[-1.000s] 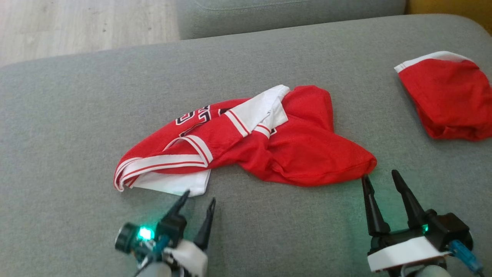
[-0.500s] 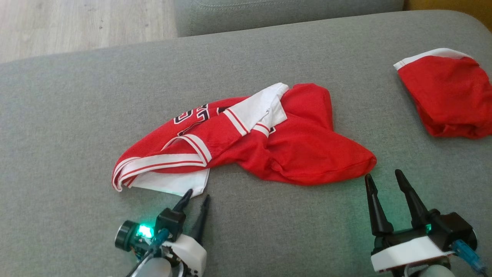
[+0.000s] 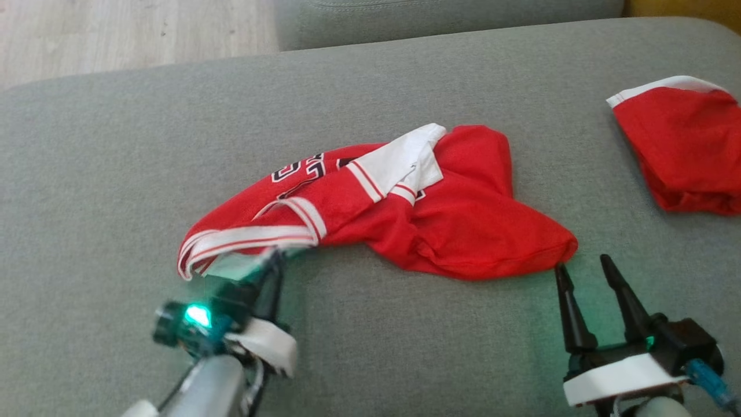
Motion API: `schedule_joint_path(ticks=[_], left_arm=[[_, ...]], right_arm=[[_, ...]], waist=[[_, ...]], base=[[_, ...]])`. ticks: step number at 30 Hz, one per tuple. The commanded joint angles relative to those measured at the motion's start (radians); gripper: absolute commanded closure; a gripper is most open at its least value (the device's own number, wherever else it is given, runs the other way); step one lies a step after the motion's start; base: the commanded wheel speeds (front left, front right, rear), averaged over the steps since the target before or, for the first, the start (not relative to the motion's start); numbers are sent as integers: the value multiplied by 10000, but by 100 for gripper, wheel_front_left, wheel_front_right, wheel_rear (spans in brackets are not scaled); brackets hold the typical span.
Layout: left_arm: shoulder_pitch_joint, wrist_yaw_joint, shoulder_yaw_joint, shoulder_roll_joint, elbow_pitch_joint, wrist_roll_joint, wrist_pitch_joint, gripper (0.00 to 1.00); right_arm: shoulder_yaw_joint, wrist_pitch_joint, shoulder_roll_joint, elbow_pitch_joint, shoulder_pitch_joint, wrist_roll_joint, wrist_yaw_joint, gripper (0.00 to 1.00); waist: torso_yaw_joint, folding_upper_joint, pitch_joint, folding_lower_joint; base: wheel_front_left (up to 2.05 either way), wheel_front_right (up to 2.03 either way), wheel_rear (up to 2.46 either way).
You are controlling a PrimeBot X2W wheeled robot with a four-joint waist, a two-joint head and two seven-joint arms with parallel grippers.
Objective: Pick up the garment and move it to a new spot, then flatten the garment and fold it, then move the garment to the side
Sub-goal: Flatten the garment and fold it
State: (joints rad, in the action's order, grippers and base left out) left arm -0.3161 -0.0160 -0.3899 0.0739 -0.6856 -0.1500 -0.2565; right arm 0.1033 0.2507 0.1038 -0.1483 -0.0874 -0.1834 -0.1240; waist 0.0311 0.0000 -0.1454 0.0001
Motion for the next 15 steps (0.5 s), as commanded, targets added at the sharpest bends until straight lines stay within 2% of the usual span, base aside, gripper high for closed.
schedule_joint_path(ticks=[1, 8, 15], left_arm=[[33, 168, 547, 460, 742, -9, -53, 100], [460, 487, 1274, 1363, 2179, 42, -53, 100], [639, 770, 1863, 1819, 2727, -94, -53, 100]], right_arm=[[59, 111, 201, 165, 481, -47, -67, 0], [-354, 111, 305, -749, 811, -81, -67, 0], [-849, 111, 256, -2369, 1526, 90, -67, 0]], waist=[[-112, 0, -15, -1], [-375, 0, -57, -1], [-553, 0, -135, -1]], base=[[0, 0, 0], [0, 0, 0], [0, 0, 0]])
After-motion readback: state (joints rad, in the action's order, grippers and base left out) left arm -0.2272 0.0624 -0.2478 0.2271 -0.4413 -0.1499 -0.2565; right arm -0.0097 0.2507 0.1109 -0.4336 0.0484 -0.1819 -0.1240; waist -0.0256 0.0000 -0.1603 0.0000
